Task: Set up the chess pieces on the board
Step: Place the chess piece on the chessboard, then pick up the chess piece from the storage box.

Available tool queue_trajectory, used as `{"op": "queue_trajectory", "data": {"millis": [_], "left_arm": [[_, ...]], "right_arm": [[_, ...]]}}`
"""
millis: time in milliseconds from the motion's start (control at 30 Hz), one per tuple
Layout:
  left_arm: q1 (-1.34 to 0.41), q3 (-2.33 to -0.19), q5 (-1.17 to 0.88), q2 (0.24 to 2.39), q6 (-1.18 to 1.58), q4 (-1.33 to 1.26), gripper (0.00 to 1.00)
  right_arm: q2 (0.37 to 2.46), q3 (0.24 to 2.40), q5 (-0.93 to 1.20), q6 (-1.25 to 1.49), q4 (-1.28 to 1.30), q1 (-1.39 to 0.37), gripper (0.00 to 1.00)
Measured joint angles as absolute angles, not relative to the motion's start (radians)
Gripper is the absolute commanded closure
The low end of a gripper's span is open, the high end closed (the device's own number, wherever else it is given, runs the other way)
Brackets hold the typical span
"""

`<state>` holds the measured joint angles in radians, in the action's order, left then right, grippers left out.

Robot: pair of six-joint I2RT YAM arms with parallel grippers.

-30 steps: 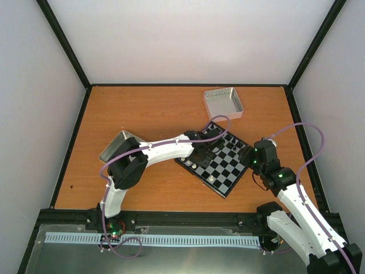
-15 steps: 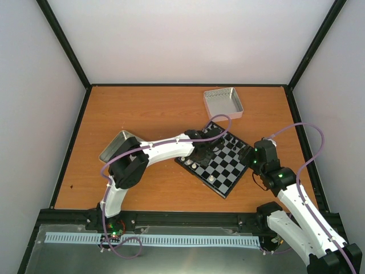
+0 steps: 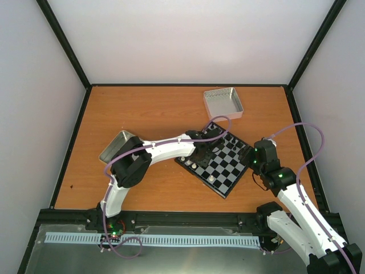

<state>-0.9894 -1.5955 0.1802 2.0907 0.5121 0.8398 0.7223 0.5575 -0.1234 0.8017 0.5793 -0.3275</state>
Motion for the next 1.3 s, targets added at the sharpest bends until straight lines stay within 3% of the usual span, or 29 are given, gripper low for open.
{"op": "queue_trajectory", "data": {"millis": [467, 767, 1133, 1300], "left_arm": [[-0.985, -1.6, 0.18, 2.078, 0.501, 0.868, 0.73], [-0.904, -1.571, 0.176, 1.841, 0.493, 0.826, 0.66], [-0.533, -1.205, 0.226, 1.508, 0.617, 0.711, 0.62], [-0.337, -0.977, 0.212, 1.346, 0.688, 0.643, 0.68]], "right_arm": [[0.728, 0.558, -0.123, 0.802, 0.579, -0.327, 0.39], [0.736, 0.558, -0.123, 0.802, 0.579, -0.327, 0.39], [0.74, 0.558, -0.122, 0.802, 0.579, -0.327, 0.39], [0.749, 0.558, -0.121, 0.801, 0.578, -0.327, 0.39]]}}
